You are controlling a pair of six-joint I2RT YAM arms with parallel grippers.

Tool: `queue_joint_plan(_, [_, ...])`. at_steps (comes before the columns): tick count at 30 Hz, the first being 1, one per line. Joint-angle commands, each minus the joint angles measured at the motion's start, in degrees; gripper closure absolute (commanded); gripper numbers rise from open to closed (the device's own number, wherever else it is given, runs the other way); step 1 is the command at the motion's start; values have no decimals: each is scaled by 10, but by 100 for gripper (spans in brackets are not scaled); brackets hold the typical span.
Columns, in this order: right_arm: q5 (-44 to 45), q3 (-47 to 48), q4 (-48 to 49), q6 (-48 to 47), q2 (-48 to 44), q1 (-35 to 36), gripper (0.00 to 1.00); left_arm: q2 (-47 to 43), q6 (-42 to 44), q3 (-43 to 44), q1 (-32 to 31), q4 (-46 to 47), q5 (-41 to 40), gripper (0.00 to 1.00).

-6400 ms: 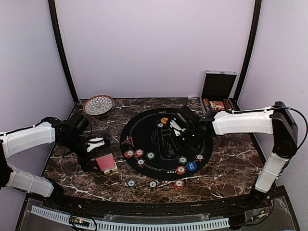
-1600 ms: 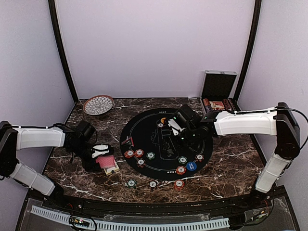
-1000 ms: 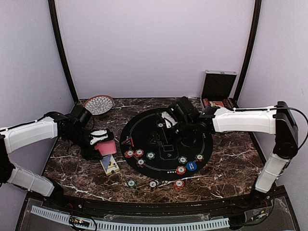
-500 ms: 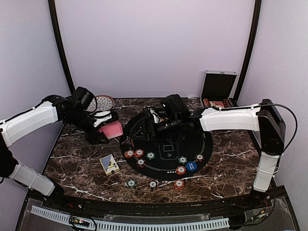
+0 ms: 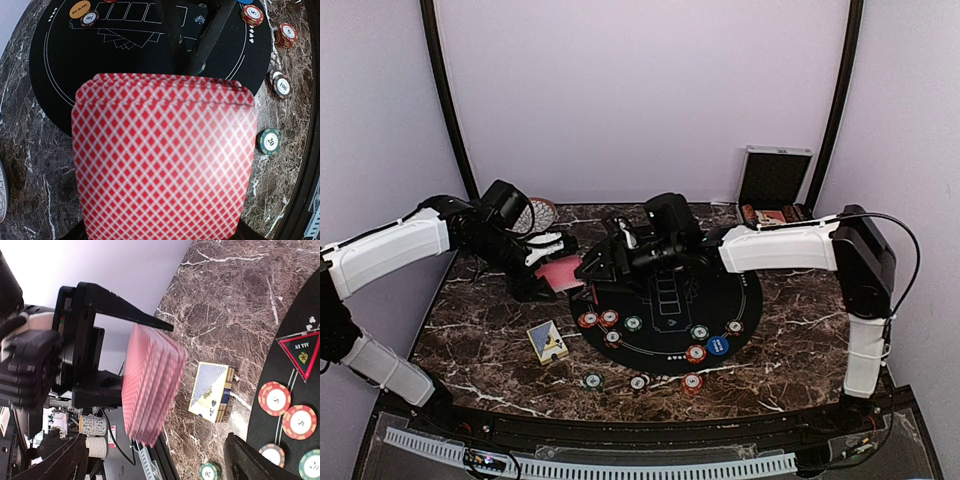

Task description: Distribute texas hold em gaming equipment

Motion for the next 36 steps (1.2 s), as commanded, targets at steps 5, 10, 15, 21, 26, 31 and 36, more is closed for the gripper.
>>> queue_joint_plan(5, [-36,33,63,34,37,3,8,1,0,15,-15,10,13,100])
queue_joint_plan(10, [-48,36,96,60,52,2,13,-2,1,14,-18,16,16,100])
queue_joint_plan(15, [-60,50,127,86,70,2,20,1,3,18,-25,17,17,100])
queue_joint_plan(21, [-76,58,169,121,92,2,29,9,2,23,-34,19,15,100])
queue_joint_plan(26, [-83,49,190,136,95,2,42,11,0,24,-37,21,10,100])
queue_joint_plan(31, [-95,44,212,152,99,2,55,12,-7,27,-38,29,7,100])
queue_joint_plan(36, [-99,39,217,157,104,2,66,15,-16,33,-37,31,6,100])
